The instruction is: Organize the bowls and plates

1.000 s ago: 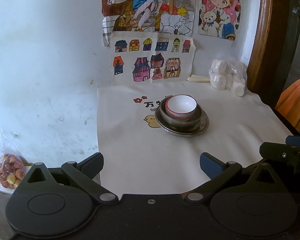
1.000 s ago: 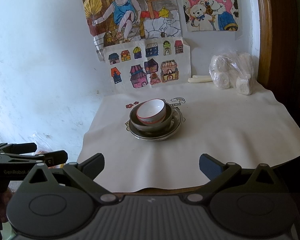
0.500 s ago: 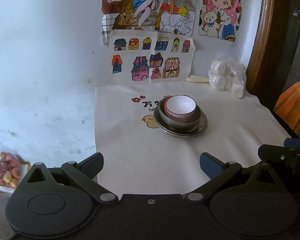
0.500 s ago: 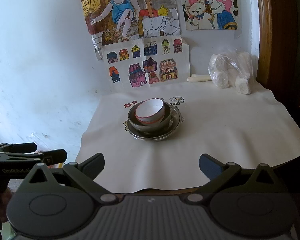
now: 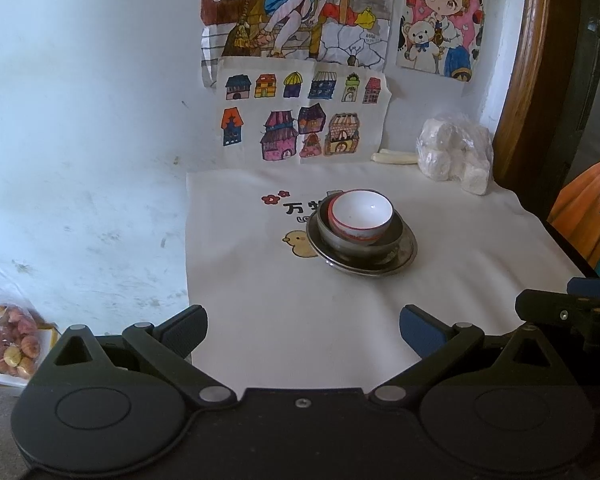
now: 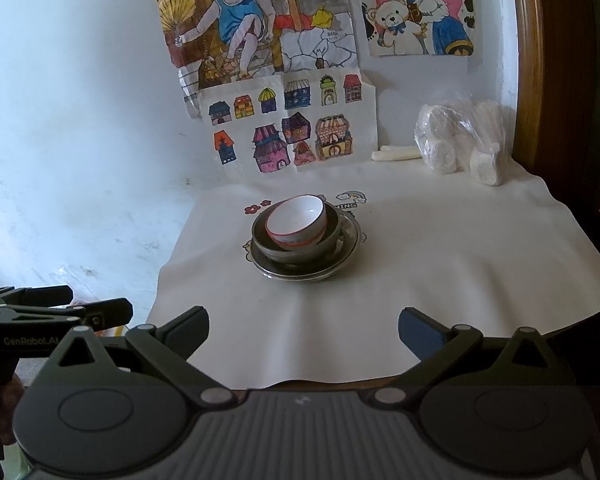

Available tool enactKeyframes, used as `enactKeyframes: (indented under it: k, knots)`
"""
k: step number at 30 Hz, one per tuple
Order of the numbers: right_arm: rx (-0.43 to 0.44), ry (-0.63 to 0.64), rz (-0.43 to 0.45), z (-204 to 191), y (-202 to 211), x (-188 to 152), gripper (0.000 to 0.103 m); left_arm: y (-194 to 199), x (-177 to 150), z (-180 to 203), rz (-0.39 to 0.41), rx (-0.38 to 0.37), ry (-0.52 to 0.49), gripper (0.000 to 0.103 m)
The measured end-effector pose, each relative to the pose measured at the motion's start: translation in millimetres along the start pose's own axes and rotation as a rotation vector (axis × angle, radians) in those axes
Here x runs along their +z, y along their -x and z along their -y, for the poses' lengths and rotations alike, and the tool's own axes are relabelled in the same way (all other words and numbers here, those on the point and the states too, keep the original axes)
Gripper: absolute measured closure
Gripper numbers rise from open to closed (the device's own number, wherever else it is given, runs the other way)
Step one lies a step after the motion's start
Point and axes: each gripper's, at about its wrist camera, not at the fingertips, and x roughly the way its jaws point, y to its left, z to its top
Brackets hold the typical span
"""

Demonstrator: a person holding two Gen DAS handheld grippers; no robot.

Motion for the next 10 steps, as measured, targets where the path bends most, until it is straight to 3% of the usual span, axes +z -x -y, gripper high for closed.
enactKeyframes:
  k: [10]
  knots:
    - [0.003,-0.006,-0.019,7.9,-13.0,5.6,0.0,-17.0,5.3,1.2,-0.021,0.003,0.01,0.001]
